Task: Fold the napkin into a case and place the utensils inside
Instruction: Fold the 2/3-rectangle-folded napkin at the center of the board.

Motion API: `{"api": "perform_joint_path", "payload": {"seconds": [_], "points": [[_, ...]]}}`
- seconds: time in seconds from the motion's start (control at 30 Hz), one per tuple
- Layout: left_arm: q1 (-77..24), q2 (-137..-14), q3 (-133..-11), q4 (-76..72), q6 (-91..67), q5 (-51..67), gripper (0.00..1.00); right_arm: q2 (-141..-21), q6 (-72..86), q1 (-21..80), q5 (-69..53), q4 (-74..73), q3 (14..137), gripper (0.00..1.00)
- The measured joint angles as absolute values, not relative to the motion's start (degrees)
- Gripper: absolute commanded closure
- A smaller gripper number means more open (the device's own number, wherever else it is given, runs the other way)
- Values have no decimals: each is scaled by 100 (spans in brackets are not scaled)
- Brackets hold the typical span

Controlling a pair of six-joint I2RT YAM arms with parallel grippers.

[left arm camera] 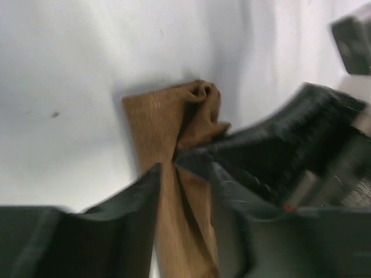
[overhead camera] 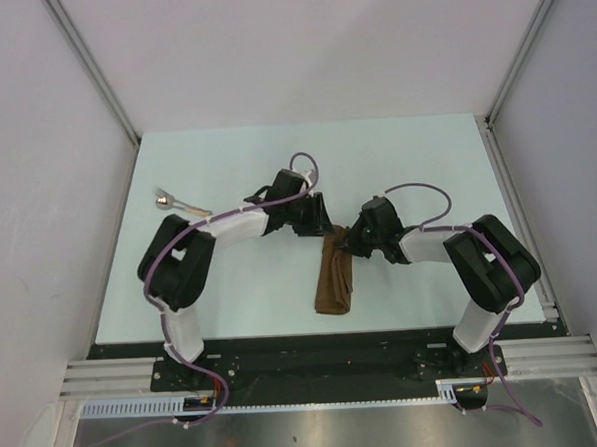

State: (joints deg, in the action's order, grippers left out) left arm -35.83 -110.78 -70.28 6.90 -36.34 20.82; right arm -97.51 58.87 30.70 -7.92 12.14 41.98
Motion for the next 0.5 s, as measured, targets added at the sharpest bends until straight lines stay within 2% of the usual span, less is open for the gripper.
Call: {"api": "perform_joint_path", "payload": {"seconds": [0.13, 0.27, 0.4, 0.43, 0.5], "points": [[-3557, -10108, -6803, 1057, -3542, 1890, 25, -9797, 6014, 3109, -705, 1177, 4270, 100], [-3787, -9432, -6512, 1164, -3430, 1684, 18, -9808, 6130, 3260, -390, 976, 4412, 100], [-4206, -9555, -6333, 1343, -3286, 1393, 16, -9835, 6187, 3363, -189, 884, 4486, 100], [-4307, -9633, -6285, 1422, -3251, 1332, 10, -9835, 6198, 3369, -174, 880, 4488, 100], [-4445, -9769, -6182, 1525, -3201, 1214, 10, -9835, 6222, 3369, -167, 875, 4488, 100]]}}
